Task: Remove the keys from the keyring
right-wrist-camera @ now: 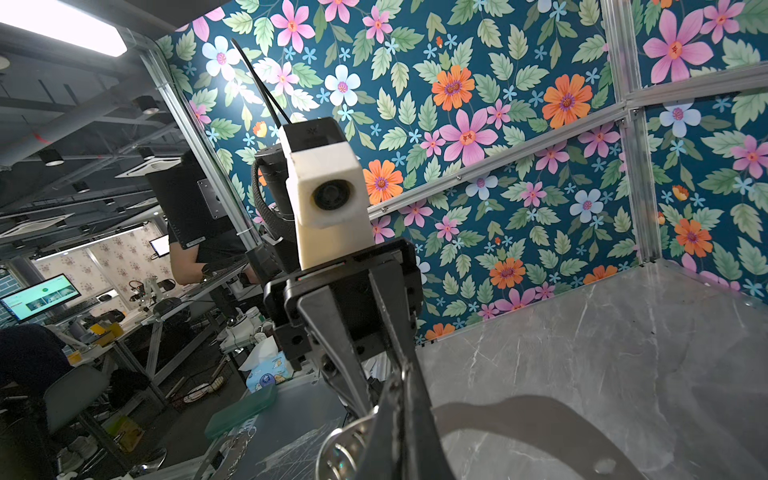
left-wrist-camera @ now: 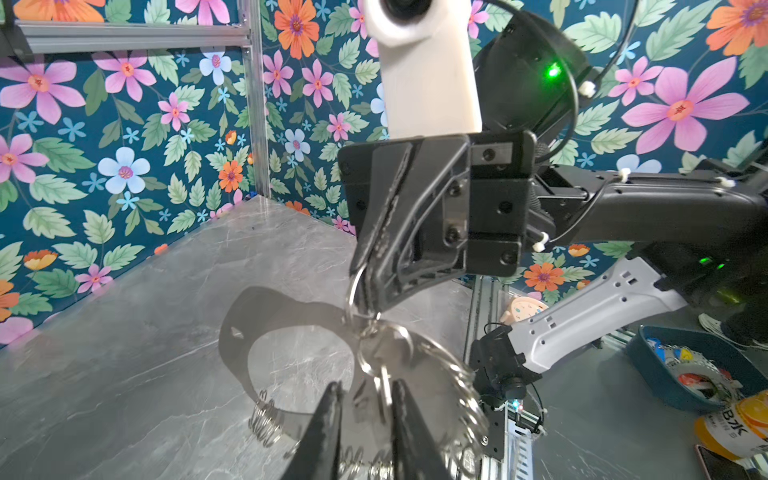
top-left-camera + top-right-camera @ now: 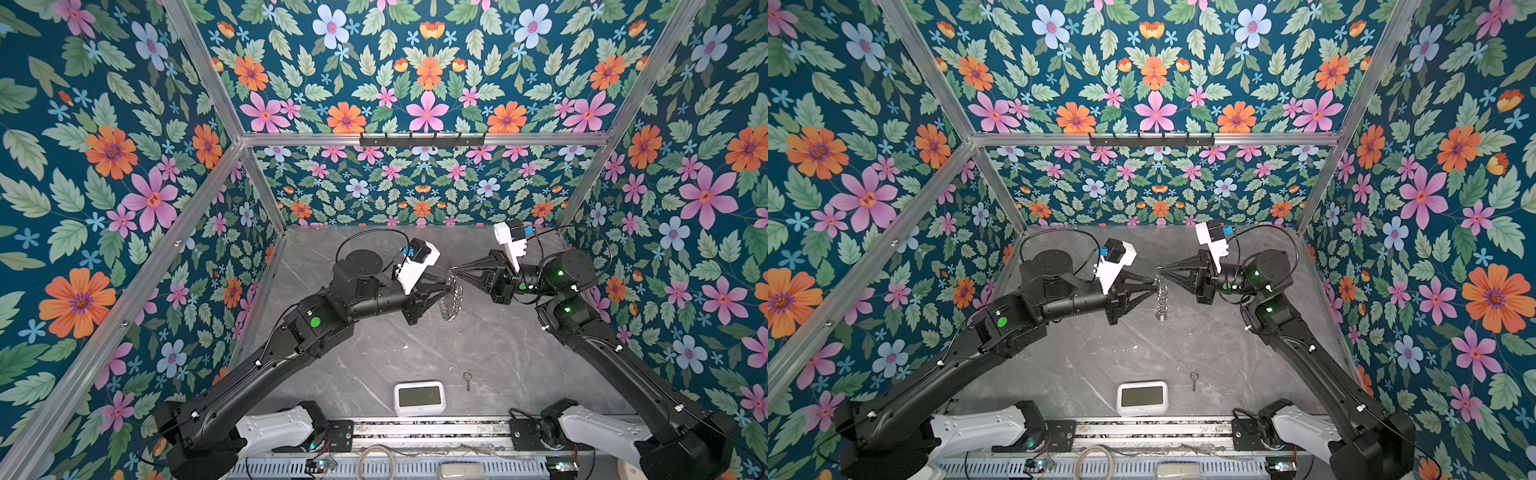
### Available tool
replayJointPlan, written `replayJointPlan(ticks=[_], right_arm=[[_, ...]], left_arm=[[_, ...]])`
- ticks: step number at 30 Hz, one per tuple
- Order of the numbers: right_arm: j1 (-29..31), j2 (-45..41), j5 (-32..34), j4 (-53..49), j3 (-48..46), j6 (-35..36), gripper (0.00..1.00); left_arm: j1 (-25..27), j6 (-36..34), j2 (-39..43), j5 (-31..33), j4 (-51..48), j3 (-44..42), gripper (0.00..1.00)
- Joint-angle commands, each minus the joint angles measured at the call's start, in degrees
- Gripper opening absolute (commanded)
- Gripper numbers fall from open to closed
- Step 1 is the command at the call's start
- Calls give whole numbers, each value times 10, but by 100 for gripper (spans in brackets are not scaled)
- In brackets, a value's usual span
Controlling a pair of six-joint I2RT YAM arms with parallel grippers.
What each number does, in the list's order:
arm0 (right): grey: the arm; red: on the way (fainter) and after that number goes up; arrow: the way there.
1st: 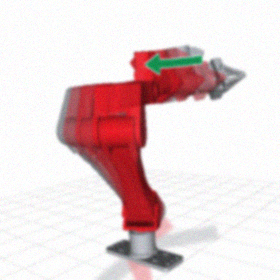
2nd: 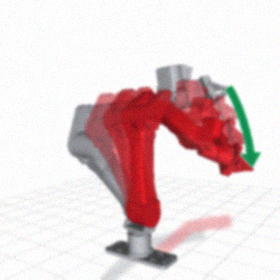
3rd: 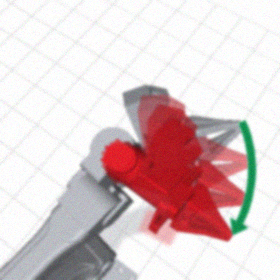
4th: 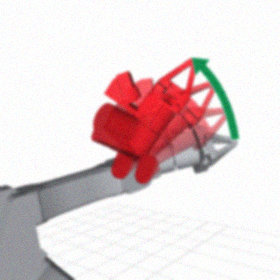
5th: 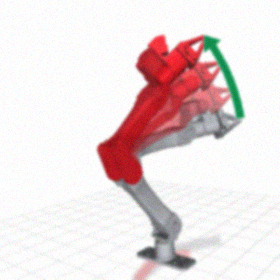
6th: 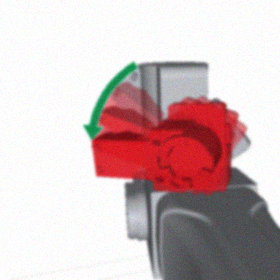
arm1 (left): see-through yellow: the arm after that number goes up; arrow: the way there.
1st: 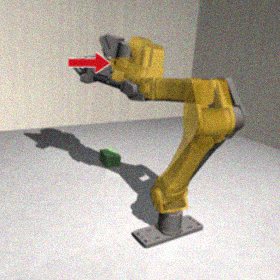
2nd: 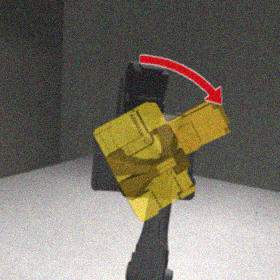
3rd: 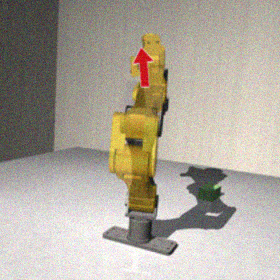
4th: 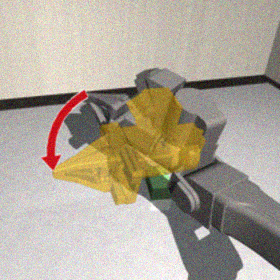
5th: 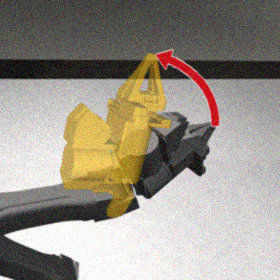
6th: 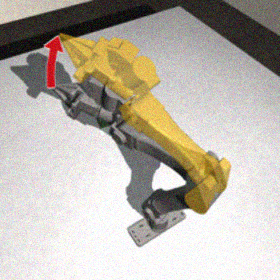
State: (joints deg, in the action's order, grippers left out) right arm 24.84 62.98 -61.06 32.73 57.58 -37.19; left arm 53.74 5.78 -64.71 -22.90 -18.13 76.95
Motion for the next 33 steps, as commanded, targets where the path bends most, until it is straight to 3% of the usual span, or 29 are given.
replayJointPlan(ticks=[1, 3, 4, 16, 33], right_arm=[[1, -1, 5, 30, 1, -7, 0], [0, -1, 8, 35, -1, -8, 0], [1, 0, 8, 39, -1, -10, 0], [1, 10, 24, 79, -3, -38, 0], [2, 7, 35, 109, -12, -65, 0]], left_arm=[[1, -5, -2, -31, 39, -4, 13], [1, -3, -6, -36, 41, -5, 1], [1, -3, -7, -35, 41, -4, 0], [12, -4, -36, -58, 15, 8, 0], [17, 4, -59, -27, -14, 26, 0]])
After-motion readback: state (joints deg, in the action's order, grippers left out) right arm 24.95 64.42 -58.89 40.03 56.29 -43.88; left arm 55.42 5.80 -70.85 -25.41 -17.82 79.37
